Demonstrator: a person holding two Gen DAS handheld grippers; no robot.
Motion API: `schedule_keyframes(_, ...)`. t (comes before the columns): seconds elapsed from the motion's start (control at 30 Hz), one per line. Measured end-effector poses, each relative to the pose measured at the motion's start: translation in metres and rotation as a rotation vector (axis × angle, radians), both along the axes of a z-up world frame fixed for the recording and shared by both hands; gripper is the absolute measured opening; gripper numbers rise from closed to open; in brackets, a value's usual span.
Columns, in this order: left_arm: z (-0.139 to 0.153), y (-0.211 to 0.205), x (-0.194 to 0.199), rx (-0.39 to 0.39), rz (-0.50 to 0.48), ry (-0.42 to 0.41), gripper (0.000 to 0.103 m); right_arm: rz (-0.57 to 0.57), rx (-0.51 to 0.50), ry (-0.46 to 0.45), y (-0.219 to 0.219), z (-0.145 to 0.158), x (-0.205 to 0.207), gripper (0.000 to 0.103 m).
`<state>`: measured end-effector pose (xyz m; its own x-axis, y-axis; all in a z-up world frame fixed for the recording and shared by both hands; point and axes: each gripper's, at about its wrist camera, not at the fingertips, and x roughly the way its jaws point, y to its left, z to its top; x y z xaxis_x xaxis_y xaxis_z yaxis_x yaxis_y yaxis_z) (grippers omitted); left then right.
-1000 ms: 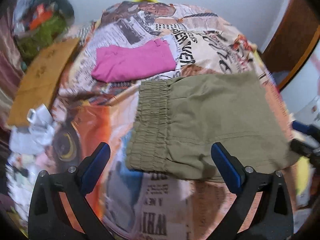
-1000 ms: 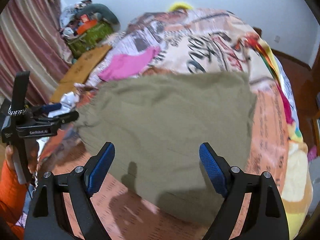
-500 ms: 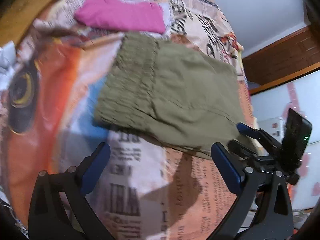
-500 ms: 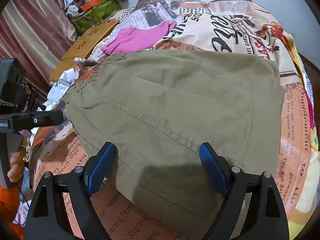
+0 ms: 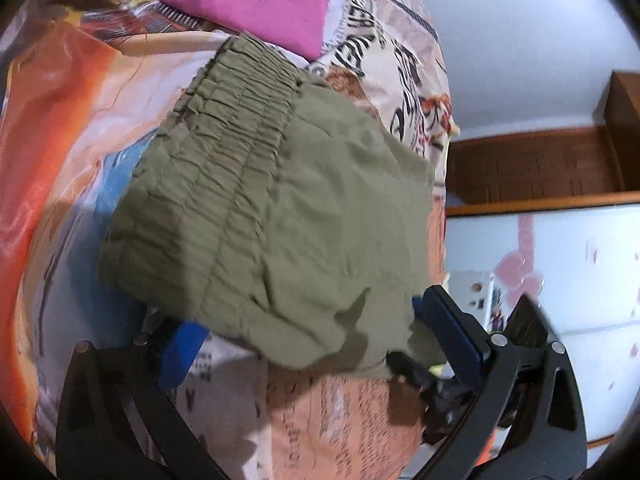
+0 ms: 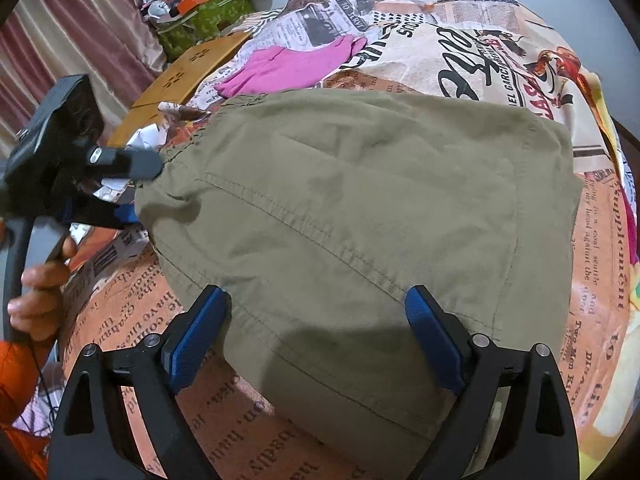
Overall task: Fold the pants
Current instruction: 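Grasp the elastic waistband end of the pants with the left tool, then lift the waistband end upward with the left tool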
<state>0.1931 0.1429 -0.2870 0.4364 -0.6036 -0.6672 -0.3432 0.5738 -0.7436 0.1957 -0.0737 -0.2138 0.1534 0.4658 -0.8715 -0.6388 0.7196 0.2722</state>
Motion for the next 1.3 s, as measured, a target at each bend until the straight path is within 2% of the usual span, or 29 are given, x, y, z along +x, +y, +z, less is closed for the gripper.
schedule_keyframes(0.1,0.001,0.001,0.006,0.044,0.037,0.001,0.098,-0.001,0.006,0.003,-0.001,0.000,0.000,0.092)
schedule_keyframes(0.17,0.004,0.002,0.007,0.130,0.069,0.012,0.079,0.000,0.007,0.004,-0.001,0.000,0.000,0.092)
schedule_keyframes(0.2,0.006,0.001,0.008,0.193,0.080,0.022,0.074,0.001,0.008,0.005,-0.001,0.000,-0.001,0.092)
schedule_keyframes(0.27,0.009,-0.001,0.009,0.271,0.093,0.032,0.057,0.002,0.009,0.006,-0.001,0.000,-0.001,0.092)
schedule_keyframes(0.4,0.017,-0.004,0.007,0.370,0.108,0.002,0.043,0.004,0.016,0.009,-0.003,0.000,-0.001,0.092)
schedule_keyframes(0.43,0.021,-0.007,0.008,0.418,0.105,-0.007,0.039,0.002,0.018,0.009,-0.003,0.000,-0.001,0.092)
schedule_keyframes(0.57,0.041,-0.028,0.002,0.629,0.059,-0.070,0.035,-0.010,0.038,0.036,-0.008,0.004,0.000,0.091)
schedule_keyframes(0.73,0.060,-0.040,-0.013,0.789,0.054,-0.132,0.033,-0.093,0.128,0.062,-0.035,0.020,0.002,0.090)
schedule_keyframes(0.87,0.079,-0.046,-0.035,0.973,0.094,-0.194,0.033,-0.173,0.135,0.036,-0.063,0.028,0.001,0.090)
schedule_keyframes(0.93,0.088,-0.047,-0.045,1.033,0.116,-0.221,0.033,-0.214,0.110,0.020,-0.076,0.027,0.001,0.090)
schedule_keyframes(1.13,0.111,-0.059,-0.058,1.141,0.119,-0.293,0.032,-0.276,0.034,0.024,-0.097,0.011,-0.003,0.090)
schedule_keyframes(1.3,0.133,-0.087,-0.059,1.223,0.103,-0.386,0.032,-0.288,0.054,0.070,-0.103,-0.004,-0.004,0.090)
